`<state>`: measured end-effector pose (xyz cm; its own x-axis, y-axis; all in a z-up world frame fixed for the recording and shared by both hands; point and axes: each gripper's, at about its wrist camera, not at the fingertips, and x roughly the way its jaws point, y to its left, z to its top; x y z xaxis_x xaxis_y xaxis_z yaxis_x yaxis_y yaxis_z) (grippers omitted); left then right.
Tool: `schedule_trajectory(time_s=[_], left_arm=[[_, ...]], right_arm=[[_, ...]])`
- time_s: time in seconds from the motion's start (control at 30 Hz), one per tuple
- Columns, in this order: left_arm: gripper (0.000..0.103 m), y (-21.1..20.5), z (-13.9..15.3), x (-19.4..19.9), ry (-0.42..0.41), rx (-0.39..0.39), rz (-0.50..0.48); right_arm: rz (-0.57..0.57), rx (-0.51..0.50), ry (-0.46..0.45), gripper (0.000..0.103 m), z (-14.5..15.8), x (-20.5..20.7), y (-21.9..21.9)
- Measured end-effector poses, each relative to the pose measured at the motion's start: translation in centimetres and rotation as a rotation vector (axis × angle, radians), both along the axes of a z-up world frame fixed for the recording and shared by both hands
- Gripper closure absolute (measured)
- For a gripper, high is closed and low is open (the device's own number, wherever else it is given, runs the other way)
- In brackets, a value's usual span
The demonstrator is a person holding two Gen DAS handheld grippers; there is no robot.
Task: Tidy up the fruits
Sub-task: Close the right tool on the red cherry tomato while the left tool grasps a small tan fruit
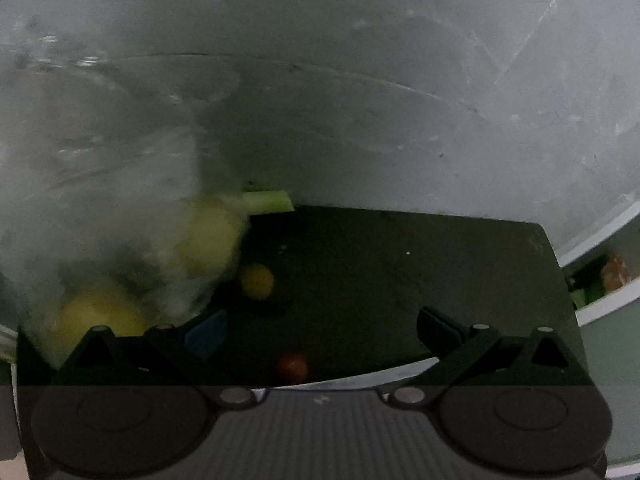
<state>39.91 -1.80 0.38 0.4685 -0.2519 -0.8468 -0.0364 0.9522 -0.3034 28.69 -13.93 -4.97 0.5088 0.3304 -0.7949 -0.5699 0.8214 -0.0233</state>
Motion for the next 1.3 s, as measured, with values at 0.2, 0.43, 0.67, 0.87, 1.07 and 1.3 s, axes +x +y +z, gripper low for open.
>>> schedule_trajectory(time_s=[0.2, 0.43, 0.67, 0.87, 1.07, 1.3], left_arm=[[0.001, -1.2, -1.0, 1.2, 0.01, 0.04, -0.037], [0.003, -0.2, -2.7, 2.8, 0.032, 0.038, 0.0], [0.008, 0.4, -3.7, 3.8, 0.046, 0.012, 0.055], [0.016, 0.6, -4.4, 4.3, 0.061, 0.007, 0.062], [0.026, 0.7, -4.8, 4.7, 0.088, 0.032, 0.058], [0.037, 1.1, -4.9, 5.1, 0.109, 0.048, 0.07]], right_arm=[[-0.024, 0.02, 0.005, 0.001, -0.4, 1.0, -0.4], [-0.092, 0.088, 0.056, 0.006, -0.8, 3.2, -0.3], [-0.061, 0.085, 0.078, 0.014, -1.3, 4.1, 1.1], [-0.046, 0.081, 0.089, 0.02, -1.7, 4.4, 1.7], [-0.037, 0.061, 0.086, 0.031, -2.1, 4.5, 2.0], [-0.035, 0.057, 0.1, 0.045, -2.6, 5.2, 2.7]])
